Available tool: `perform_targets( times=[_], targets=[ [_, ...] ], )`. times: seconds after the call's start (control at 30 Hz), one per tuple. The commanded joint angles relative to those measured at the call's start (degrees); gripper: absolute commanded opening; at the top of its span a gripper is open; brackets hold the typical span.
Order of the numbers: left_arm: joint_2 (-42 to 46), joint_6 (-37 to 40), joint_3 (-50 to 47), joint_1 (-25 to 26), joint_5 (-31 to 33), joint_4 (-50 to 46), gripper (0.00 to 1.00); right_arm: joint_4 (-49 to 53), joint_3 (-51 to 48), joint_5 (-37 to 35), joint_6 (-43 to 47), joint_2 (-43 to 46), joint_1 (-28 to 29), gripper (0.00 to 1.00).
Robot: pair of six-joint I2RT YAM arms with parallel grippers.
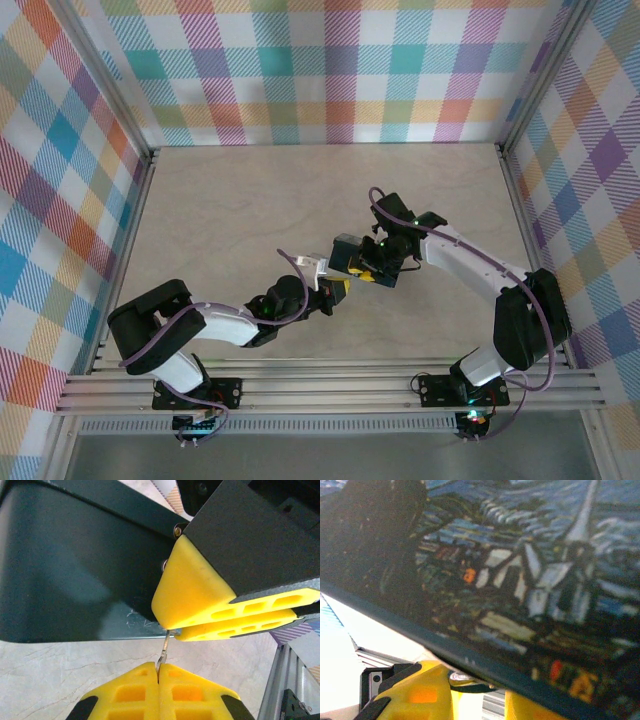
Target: Unlock a padlock with a key
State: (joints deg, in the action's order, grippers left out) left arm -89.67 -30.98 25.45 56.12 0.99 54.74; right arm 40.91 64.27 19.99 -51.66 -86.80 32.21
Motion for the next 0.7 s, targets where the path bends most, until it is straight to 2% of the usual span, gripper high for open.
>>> perform_targets(
  times=[0.0, 0.23, 0.43, 0.67],
  targets=[
    [0.01, 2.18, 1.79, 1.39, 4.03, 3.71, 0.00, 0.64, -0.31, 1.88, -0.50, -0.90, -0.47, 0.00],
    [-1.19, 4.38, 2.06, 3.32, 9.63, 5.66, 0.00, 1.47, -0.02, 2.75, -1.07, -1.17, -0.48, 0.00],
    [-4.50, 3.78, 3.62, 3.37, 7.38, 10.24, 0.00, 0.85, -0.37, 4.35, -2.11, -1.61, -0.63, 0.00],
    [-7.38, 2.94, 4.78, 4.00, 7.54, 13.49, 0.00, 0.26, -0.20, 5.86, -3.21, -1.68, -0.92, 0.00]
  ],
)
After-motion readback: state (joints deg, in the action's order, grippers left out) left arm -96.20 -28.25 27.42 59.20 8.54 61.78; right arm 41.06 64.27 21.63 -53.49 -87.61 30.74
